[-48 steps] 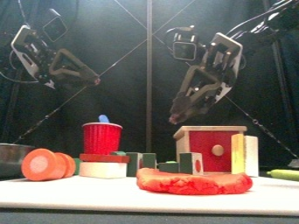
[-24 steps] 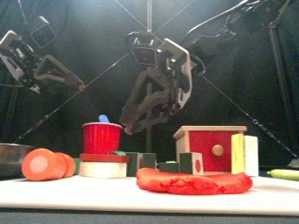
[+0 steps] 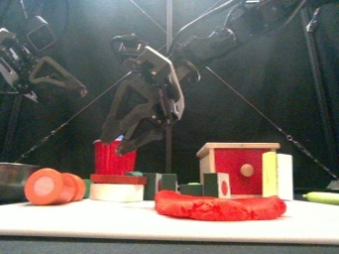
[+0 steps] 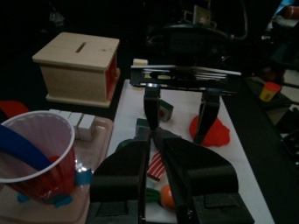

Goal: Pull apart salmon sushi

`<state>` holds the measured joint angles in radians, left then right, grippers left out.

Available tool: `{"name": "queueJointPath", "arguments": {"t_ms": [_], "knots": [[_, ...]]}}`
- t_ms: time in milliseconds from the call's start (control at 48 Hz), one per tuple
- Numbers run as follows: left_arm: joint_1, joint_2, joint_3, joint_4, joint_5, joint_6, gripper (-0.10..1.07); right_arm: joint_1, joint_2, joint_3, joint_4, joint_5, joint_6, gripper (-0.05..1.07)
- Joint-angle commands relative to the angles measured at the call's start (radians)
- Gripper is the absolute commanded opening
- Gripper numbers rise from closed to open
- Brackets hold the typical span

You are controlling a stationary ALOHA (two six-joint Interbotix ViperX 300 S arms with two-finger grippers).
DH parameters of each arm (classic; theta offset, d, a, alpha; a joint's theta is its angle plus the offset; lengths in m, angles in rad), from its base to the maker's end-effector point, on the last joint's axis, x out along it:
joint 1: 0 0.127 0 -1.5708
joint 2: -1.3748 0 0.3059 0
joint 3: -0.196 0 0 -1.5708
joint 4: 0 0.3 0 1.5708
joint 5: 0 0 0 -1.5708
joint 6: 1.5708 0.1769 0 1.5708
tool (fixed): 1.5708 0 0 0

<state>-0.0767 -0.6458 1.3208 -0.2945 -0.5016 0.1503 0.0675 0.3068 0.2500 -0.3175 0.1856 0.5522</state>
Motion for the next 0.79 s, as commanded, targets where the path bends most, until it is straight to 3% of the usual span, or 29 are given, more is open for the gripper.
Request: {"name": "queueJointPath", "arguments": {"t_ms": [0,771], "knots": [[0.008,0.002,-0.012,0.0,0.015,0.003,0.58,-0.003,-0.003,-0.121,-0.003,0.032,-0.002,0.91],[0.011,0.002,-0.014,0.008,0.032,0.002,0.58,-0.012,0.069,-0.15,0.006,0.147,0.003,0.9]]}}
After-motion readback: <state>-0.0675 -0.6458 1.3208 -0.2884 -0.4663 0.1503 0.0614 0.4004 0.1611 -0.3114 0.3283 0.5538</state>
